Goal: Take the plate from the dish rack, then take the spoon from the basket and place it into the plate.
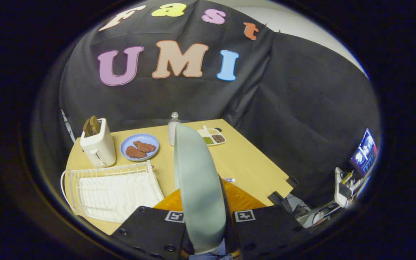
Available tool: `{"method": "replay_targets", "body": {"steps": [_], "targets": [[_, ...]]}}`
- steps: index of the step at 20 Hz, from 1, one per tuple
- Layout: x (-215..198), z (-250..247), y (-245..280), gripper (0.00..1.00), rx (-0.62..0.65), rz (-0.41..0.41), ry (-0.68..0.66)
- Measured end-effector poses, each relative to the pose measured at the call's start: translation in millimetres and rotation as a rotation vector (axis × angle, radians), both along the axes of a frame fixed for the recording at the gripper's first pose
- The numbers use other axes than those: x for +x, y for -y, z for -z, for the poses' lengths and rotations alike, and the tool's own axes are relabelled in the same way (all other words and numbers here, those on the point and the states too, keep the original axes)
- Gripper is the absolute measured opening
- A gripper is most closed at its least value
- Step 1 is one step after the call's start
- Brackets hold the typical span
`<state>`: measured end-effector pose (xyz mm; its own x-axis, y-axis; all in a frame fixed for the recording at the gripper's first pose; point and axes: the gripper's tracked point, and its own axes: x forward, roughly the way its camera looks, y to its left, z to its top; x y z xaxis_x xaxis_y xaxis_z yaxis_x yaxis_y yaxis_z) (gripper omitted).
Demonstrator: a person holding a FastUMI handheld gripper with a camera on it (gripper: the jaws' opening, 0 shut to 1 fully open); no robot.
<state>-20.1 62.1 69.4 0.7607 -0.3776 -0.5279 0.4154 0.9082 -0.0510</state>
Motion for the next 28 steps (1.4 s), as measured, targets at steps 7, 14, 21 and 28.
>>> {"method": "replay_targets", "body": {"steps": [7, 14, 21, 28], "targets": [[-46, 83, 44, 0.34, 0.215, 0.134, -0.063], [-54, 163, 53, 0.34, 0.511, 0.159, -0.072], [-40, 219, 68, 0.35, 0.586, 0.123, -0.174], [-19, 248, 76, 0.45, 0.73, 0.119, -0.155]]}}
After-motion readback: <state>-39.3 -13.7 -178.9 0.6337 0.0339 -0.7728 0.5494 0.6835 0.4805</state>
